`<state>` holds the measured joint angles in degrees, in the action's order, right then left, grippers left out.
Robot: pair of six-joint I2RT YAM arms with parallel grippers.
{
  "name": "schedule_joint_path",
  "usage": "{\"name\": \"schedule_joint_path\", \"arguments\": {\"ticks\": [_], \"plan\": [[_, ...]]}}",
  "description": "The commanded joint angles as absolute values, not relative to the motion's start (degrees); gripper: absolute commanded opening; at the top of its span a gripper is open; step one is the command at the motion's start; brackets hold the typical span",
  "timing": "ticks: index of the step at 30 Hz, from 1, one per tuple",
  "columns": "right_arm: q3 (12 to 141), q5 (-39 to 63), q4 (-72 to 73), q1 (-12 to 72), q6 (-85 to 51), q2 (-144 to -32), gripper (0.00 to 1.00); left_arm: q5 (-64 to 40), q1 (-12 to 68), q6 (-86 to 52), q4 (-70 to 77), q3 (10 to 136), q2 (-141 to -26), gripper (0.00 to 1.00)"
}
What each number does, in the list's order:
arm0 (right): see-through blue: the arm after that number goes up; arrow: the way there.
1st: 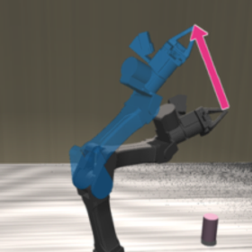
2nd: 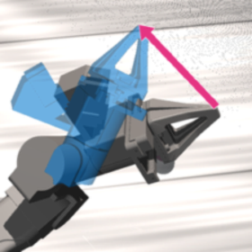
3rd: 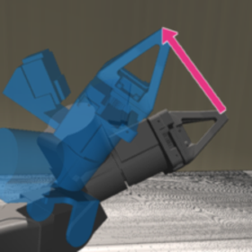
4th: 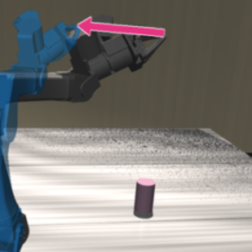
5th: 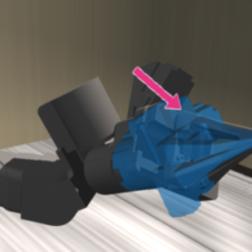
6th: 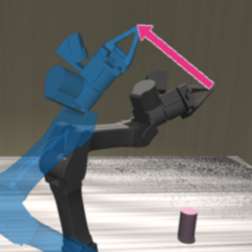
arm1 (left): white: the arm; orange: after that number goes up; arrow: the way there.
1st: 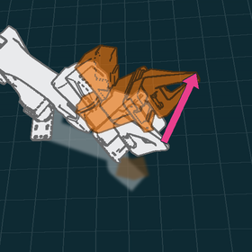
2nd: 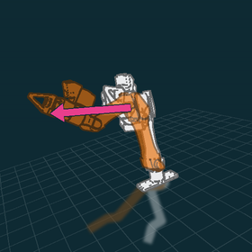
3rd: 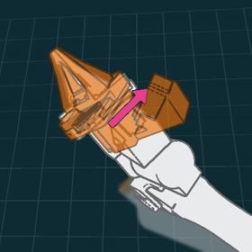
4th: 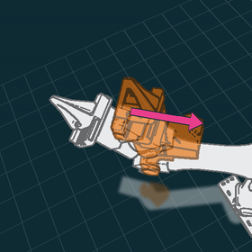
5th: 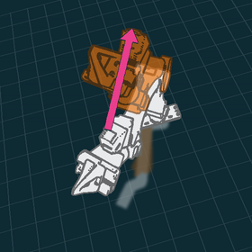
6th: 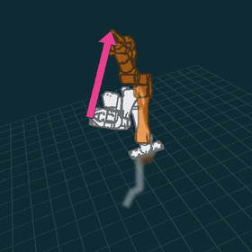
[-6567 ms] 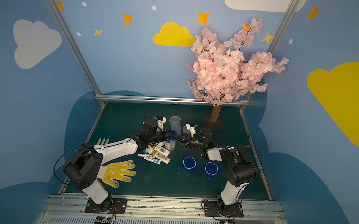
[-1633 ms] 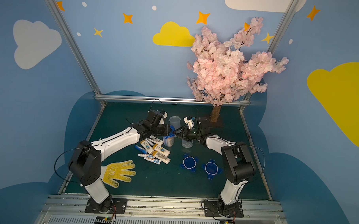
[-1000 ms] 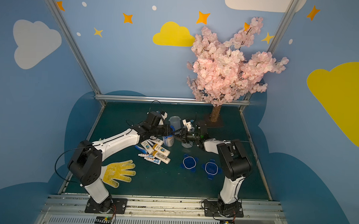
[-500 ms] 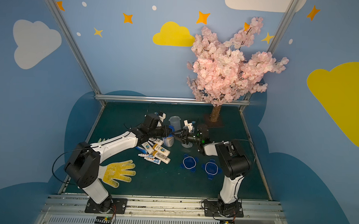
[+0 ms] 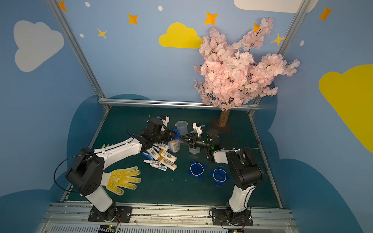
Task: Take out toiletry kits
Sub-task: Unfasten the latch on the container, then adjust the container at the center of the board.
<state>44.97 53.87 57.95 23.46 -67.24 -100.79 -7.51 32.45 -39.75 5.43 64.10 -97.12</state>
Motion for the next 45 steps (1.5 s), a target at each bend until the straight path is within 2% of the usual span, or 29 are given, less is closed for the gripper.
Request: {"name": "schedule_joint_path", "arguments": {"ticks": [1,5,12,15,18,20,30,38,45], "plan": [[45.26,55.30,61.09,23.84,-64.57,-97.19,0.36,-4.93,32.39,-40.28,-9.49,58.94,-101.24,0.02],[45.84,55.23,54.89,23.85,-61.44,-95.23,0.35,-5.31,32.34,-40.61,-9.67,58.32,-100.24,0.02],[49.74,48.14,17.83,25.25,-39.92,-87.09,0.30,-5.80,33.30,-40.66,-10.86,59.26,-96.47,0.02],[51.82,43.08,5.65,26.69,-32.69,-84.37,0.22,-5.96,33.75,-40.23,-11.65,61.46,-94.89,0.02],[53.94,37.84,-4.87,28.68,-27.00,-83.18,0.02,-6.92,34.06,-38.87,-12.58,65.32,-94.05,0.02],[54.95,34.58,-9.18,30.25,-24.56,-82.88,0.00,-6.97,34.27,-37.74,-13.76,68.41,-93.50,0.02],[62.39,23.84,-21.57,36.84,-18.08,-88.71,0.00,-5.39,34.46,-34.47,-14.69,78.39,-91.53,0.02],[71.18,20.50,-25.93,35.74,-16.89,-96.33,0.00,-0.40,32.67,-33.22,-15.46,75.87,-89.51,0.02],[75.62,20.47,-27.86,32.35,-16.62,-98.56,0.00,1.80,29.34,-32.65,-15.83,74.97,-91.72,0.02]]}}
